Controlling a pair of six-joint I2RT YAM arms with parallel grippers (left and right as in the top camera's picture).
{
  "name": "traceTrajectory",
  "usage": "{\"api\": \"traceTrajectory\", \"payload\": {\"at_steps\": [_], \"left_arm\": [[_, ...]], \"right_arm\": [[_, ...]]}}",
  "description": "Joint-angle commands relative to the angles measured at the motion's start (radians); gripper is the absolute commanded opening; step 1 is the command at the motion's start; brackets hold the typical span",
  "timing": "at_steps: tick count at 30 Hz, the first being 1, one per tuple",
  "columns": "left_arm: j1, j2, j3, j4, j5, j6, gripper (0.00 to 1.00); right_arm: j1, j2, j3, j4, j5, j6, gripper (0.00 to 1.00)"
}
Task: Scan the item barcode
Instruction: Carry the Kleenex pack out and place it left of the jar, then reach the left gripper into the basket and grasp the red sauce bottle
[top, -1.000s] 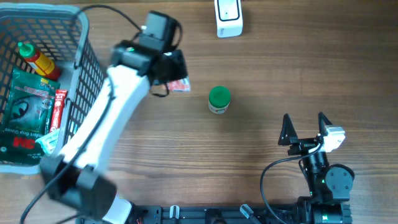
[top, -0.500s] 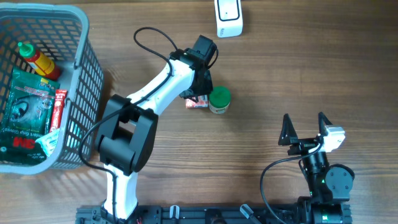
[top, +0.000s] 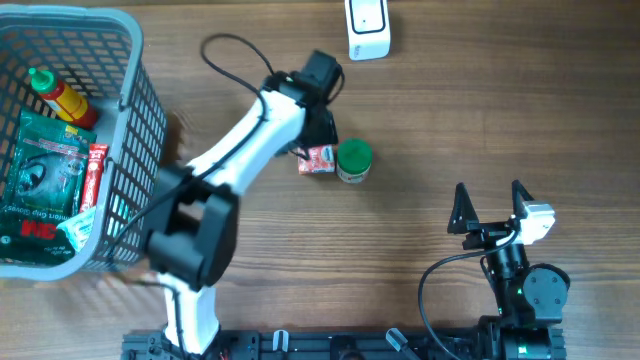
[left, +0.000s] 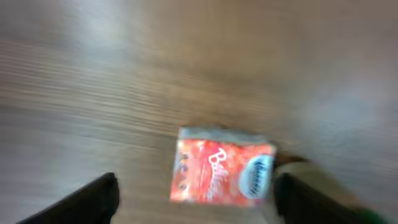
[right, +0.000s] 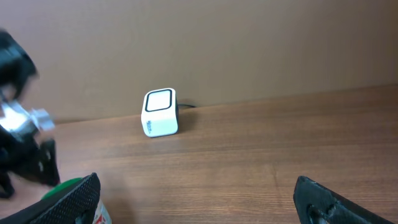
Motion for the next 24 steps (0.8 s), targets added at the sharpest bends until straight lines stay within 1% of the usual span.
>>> {"api": "traceTrajectory", "payload": {"at_steps": [1, 2, 5, 7, 10, 14, 19, 20, 21, 23, 24], "left_arm": [[0.059, -0.229, 0.109, -0.015, -0.087, 0.055, 0.94], [0.076, -0.275, 0.121, -0.015, -0.092, 0.058, 0.99], [0.142, -0.402, 0.142, -0.014, -0.126, 0.060, 0.99], [0.202, -0.477, 0.142, -0.008, -0.149, 0.090, 1.00], [0.338, -0.563, 0.142, -0.008, -0.193, 0.091, 1.00], [0.541, -0.583, 0.142, -0.010, -0.199, 0.089, 1.00], [0.818, -0.542, 0.139, -0.021, -0.195, 0.081, 1.00], [0.848, -0.531, 0.135, -0.011, -0.195, 0.091, 1.00], [0.877, -0.517, 0.128, 0.009, -0.190, 0.129, 1.00], [0.914, -0.482, 0.111, 0.058, -0.140, 0.247, 1.00], [0.926, -0.457, 0.103, 0.082, -0.100, 0.327, 1.00]], "right_arm": [[0.004, -0.008, -0.002, 0.004, 0.006, -0.010, 1.00], [0.004, -0.008, -0.002, 0.005, 0.006, -0.010, 1.00], [0.004, -0.008, -0.002, 0.005, 0.006, -0.010, 1.00], [0.004, -0.008, -0.002, 0.005, 0.006, -0.010, 1.00], [0.004, -0.008, -0.002, 0.005, 0.006, -0.010, 1.00], [0.004, -0.008, -0.002, 0.005, 0.006, -0.010, 1.00], [0.004, -0.008, -0.002, 0.005, 0.006, -0.010, 1.00], [0.004, -0.008, -0.002, 0.005, 0.006, -0.010, 1.00], [0.004, -0.008, -0.002, 0.005, 0.006, -0.010, 1.00], [0.004, -0.008, -0.002, 0.005, 0.006, -0.010, 1.00], [0.004, -0.008, -0.002, 0.005, 0.006, -0.010, 1.00]]}}
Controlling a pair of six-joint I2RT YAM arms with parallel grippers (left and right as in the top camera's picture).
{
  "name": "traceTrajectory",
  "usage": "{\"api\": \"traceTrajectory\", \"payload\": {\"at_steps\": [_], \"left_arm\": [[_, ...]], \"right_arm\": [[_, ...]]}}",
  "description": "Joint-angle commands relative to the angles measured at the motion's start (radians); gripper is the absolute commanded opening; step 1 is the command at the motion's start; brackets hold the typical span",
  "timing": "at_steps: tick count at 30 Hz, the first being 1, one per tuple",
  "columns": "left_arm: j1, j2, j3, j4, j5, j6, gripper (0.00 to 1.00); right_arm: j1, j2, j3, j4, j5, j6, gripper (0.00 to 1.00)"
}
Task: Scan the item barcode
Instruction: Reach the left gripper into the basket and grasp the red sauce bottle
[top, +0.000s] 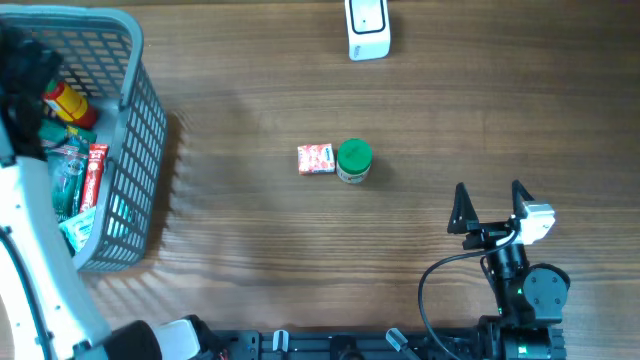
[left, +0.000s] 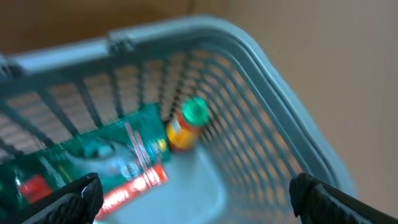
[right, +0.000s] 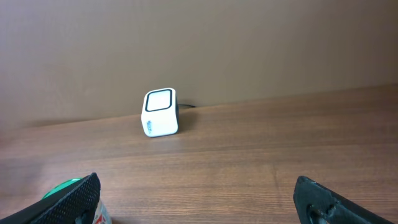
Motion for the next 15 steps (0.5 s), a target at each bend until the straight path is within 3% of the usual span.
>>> {"api": "traceTrajectory", "payload": {"at_steps": [1, 3, 6, 15], "left_arm": [[0.049, 0.089, -0.037, 0.063, 0.110, 0.270, 1.00], [0.055, 0.152, -0.039, 0.085, 0.144, 0.417, 1.00], [0.055, 0.240, -0.039, 0.126, 0.144, 0.526, 1.00], [0.069, 0.388, -0.039, 0.311, 0.175, 0.727, 1.00]], "right_arm": [[0.004, -0.008, -0.002, 0.005, 0.006, -0.010, 1.00], [0.004, -0.008, -0.002, 0.005, 0.006, -0.010, 1.00], [0.004, -0.008, -0.002, 0.005, 0.006, -0.010, 1.00], [0.004, -0.008, -0.002, 0.005, 0.006, -0.010, 1.00]]}}
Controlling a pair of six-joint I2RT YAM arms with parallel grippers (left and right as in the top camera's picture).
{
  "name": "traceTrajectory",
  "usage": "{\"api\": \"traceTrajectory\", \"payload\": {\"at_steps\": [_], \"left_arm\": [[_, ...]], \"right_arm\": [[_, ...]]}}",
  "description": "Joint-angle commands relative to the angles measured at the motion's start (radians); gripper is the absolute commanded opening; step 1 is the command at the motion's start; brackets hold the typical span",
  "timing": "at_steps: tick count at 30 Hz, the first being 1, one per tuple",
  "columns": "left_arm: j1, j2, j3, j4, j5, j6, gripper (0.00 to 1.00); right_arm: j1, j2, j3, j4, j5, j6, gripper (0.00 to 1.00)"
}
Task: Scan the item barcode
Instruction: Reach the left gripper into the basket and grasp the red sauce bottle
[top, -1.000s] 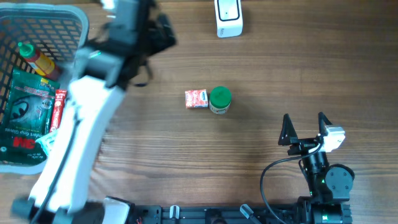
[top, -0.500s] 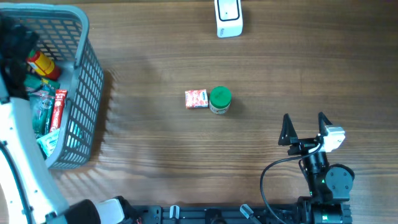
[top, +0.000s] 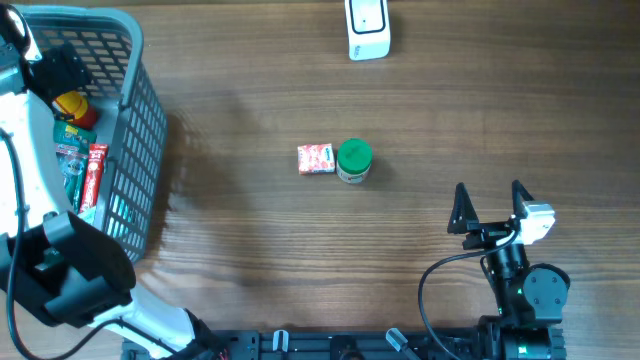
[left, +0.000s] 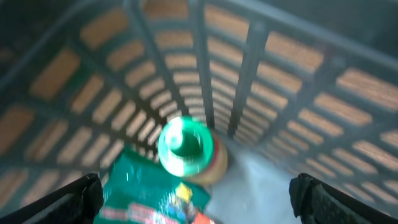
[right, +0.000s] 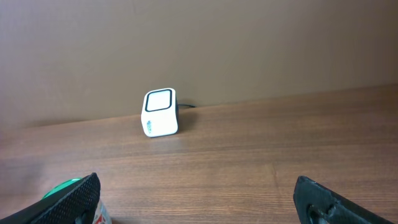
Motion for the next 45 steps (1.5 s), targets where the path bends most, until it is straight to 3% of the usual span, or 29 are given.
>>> {"api": "traceTrajectory", "payload": {"at_steps": [1, 9, 15, 20, 22, 24, 29, 35, 45], "left_arm": [[0.016, 0.031, 0.000, 0.055, 0.045, 0.153, 1.00], [0.046, 0.138, 0.000, 0.093, 0.061, 0.176, 1.00], [0.087, 0.175, 0.000, 0.138, 0.232, 0.163, 1.00], [0.092, 0.223, 0.000, 0.179, 0.281, 0.138, 0.99], [0.092, 0.234, -0.001, 0.178, 0.281, 0.138, 0.88], [0.092, 0.240, 0.000, 0.174, 0.280, 0.130, 0.62], [0.093, 0.240, 0.000, 0.160, 0.280, 0.111, 0.45], [0.093, 0.201, 0.000, 0.141, 0.280, 0.076, 0.45], [0.093, -0.039, 0.000, 0.051, 0.280, 0.010, 0.45]], "right_arm": [[0.004, -0.008, -0.002, 0.005, 0.006, -0.010, 1.00], [0.004, -0.008, -0.002, 0.005, 0.006, -0.010, 1.00], [0.004, -0.008, -0.002, 0.005, 0.006, -0.010, 1.00], [0.004, -0.008, -0.002, 0.004, 0.006, -0.010, 0.99], [0.004, -0.008, -0.002, 0.005, 0.006, -0.010, 1.00], [0.004, -0.008, -0.002, 0.005, 0.006, -0.010, 1.00], [0.004, -0.008, -0.002, 0.005, 0.006, -0.010, 1.00], [0.004, -0.008, -0.002, 0.005, 0.006, -0.010, 1.00], [0.004, -0.008, -0.002, 0.004, 0.006, -0.010, 1.00]]}}
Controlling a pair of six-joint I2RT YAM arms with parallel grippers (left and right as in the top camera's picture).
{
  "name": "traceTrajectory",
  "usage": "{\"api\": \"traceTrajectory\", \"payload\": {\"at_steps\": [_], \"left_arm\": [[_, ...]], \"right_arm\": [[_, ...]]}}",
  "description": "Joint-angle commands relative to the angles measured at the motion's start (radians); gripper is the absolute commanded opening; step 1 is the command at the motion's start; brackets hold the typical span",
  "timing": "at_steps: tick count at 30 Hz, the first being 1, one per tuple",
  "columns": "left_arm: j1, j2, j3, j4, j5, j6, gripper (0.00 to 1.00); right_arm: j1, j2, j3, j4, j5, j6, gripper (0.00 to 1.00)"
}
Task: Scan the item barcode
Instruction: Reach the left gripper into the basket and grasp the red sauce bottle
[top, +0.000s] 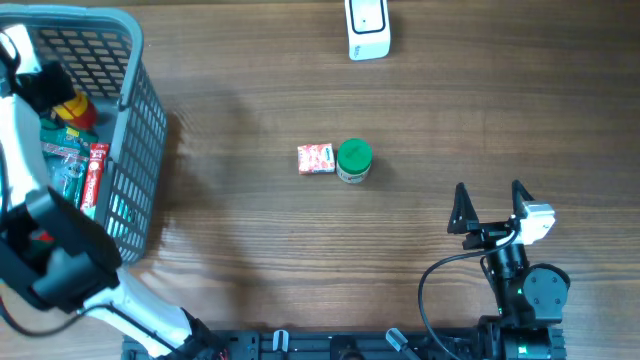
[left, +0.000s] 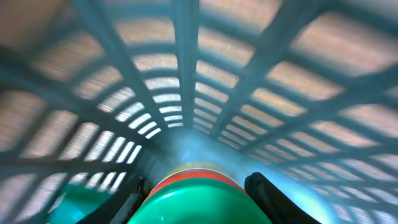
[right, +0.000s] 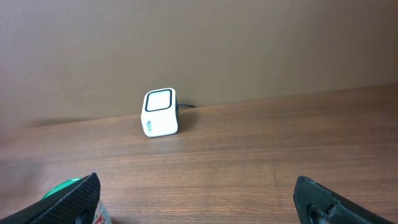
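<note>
The white barcode scanner (top: 367, 28) stands at the table's far edge and faces the right wrist camera, scanner (right: 160, 112). In the grey basket (top: 135, 60) at the left lies a red and yellow sauce bottle (top: 70, 108) with a green cap. My left gripper (top: 40, 85) reaches into the basket. In the left wrist view its fingers (left: 134, 198) flank the green cap (left: 199, 202) closely, shut on it. My right gripper (top: 490, 205) rests open near the front right, holding nothing.
A small red packet (top: 316, 159) and a green-lidded jar (top: 354, 160) sit side by side mid-table. The basket also holds a green bag (top: 62, 168) and a red tube (top: 95, 175). The basket's mesh walls (left: 186, 74) surround the left gripper.
My left gripper was open above the bottle with the cap well ahead of it. Now it is lower in the basket, its fingers narrowed onto the green cap. The right arm has not moved.
My left gripper stood open over the red packet mid-table beside the green-lidded jar. Then it was at the basket with the packet left on the table, open above the bottle. Now it is shut on the bottle's cap inside the basket.
</note>
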Motion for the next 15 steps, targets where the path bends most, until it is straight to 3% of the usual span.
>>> {"api": "traceTrajectory", "payload": {"at_steps": [1, 9, 15], "left_arm": [[0.000, -0.163, 0.008, -0.012, 0.016, -0.060, 0.45], [-0.001, -0.401, 0.008, -0.060, 0.026, -0.179, 0.45], [-0.001, -0.554, 0.008, -0.094, 0.180, -0.257, 0.46]], "right_arm": [[0.004, -0.008, -0.002, 0.004, 0.006, -0.010, 1.00], [0.004, -0.008, -0.002, 0.005, 0.006, -0.010, 1.00], [0.004, -0.008, -0.002, 0.005, 0.006, -0.010, 1.00]]}}
